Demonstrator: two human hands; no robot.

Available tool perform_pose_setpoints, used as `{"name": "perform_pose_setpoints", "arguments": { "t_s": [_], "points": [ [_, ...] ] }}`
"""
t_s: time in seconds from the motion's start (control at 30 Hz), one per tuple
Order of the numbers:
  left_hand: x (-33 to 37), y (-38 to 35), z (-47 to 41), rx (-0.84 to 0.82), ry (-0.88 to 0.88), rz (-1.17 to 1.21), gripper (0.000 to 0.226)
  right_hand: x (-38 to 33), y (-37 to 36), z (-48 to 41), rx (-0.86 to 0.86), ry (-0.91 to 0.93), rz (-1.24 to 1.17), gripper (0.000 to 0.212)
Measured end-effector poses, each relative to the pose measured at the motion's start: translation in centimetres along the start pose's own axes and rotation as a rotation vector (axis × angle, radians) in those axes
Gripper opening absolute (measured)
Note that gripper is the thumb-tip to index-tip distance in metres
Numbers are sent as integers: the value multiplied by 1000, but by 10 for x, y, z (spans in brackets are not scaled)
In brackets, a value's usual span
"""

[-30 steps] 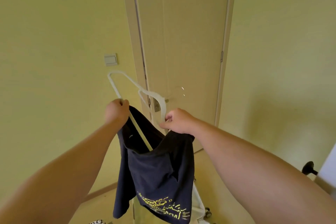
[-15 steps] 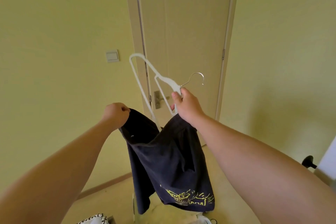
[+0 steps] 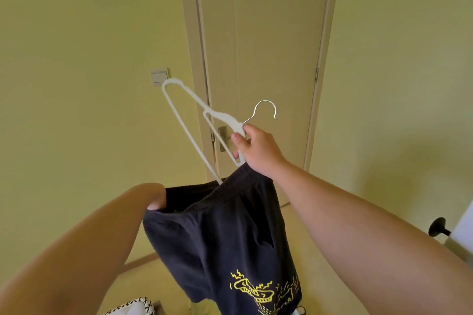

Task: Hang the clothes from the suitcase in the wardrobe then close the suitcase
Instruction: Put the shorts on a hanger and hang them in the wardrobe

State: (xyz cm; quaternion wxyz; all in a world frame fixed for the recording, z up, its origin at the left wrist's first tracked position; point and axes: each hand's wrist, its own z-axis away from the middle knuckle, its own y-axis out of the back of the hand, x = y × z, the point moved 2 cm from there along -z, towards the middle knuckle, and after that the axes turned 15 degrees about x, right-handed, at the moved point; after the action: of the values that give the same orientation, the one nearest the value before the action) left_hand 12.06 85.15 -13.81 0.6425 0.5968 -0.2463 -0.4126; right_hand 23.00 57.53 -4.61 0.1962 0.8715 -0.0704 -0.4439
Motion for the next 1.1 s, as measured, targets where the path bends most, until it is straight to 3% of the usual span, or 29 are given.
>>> {"name": "perform_pose_setpoints", "arguments": {
  "t_s": [0.13, 0.27, 0.37, 0.53, 0.67, 0.8, 0.93, 1.1],
  "points": [
    [-15, -18, -9, 66, 124, -31, 38, -2, -14, 6, -308, 35, 122, 26],
    [-22, -16, -22, 184, 293, 83, 57, -8, -23, 19, -540, 139, 365, 27],
    [-25, -4, -23, 291, 344, 190, 60, -5, -25, 23, -604, 113, 422, 31],
    [-38, 16, -13, 412, 400, 356, 36, -4, -22, 21, -686, 126, 537, 29],
    [-39, 20, -20, 444, 363, 518, 45, -11, -28, 21, -749, 200, 627, 21],
    [-24, 36, -17, 519, 222, 767, 60, -17, -36, 19, -724, 302, 713, 18],
    [-16, 54, -12, 530, 6, 535, 60, -10, -37, 10, -547, 373, 747, 19],
    [-5, 69, -4, 521, -90, 253, 57, 3, -32, 1, -432, 393, 788, 21]
  ]
}}
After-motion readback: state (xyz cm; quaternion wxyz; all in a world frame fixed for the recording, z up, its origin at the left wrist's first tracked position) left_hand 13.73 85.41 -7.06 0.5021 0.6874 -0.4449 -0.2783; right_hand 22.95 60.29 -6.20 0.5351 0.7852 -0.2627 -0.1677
